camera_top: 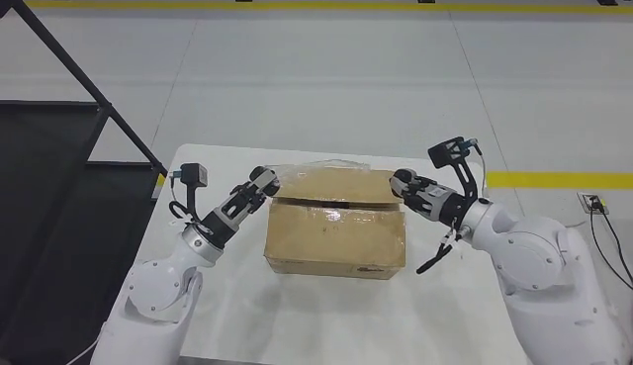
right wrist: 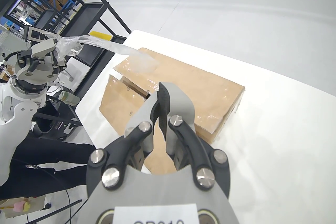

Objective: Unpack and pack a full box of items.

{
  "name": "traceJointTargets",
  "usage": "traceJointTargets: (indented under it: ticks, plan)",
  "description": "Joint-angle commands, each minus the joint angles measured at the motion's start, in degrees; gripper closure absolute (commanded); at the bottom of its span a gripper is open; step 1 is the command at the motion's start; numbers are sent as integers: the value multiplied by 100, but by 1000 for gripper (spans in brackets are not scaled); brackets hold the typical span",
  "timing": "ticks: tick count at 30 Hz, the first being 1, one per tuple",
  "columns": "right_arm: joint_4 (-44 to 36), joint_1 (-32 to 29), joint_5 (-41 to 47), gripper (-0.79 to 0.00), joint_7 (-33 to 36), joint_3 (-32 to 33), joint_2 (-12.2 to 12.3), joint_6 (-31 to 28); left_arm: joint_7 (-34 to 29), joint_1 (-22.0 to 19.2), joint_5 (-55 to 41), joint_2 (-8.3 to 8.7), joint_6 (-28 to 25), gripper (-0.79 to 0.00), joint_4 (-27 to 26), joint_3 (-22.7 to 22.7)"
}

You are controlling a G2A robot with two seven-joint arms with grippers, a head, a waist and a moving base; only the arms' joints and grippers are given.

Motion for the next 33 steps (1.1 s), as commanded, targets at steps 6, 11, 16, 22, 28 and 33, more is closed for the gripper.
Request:
traceJointTargets:
  ticks: [6, 11, 16, 22, 28, 33]
  plan:
    - [-88, -61, -582, -785, -332, -126, 48, -509, -140, 32, -147, 17, 24, 0, -30, -1]
    - [-242, -173, -1173, -785, -1015, -174, 68, -783, -171, 63, -168, 25, 29, 0, -78, 24]
    - [-460, -259, -1963, -785, -1465, -477, 65, -844, -233, 100, -185, 38, 50, 0, -123, 41]
    - [-482, -139, -2497, -536, -1777, -856, 28, -750, -271, 128, -156, 49, 74, 0, -156, 82]
    - [-485, -46, -2876, -354, -1711, -1118, 3, -664, -307, 143, -172, 58, 95, 0, -194, 127]
    - [-351, 129, -3001, -200, -1634, -1303, -35, -536, -366, 123, -173, 67, 116, 0, -203, 162]
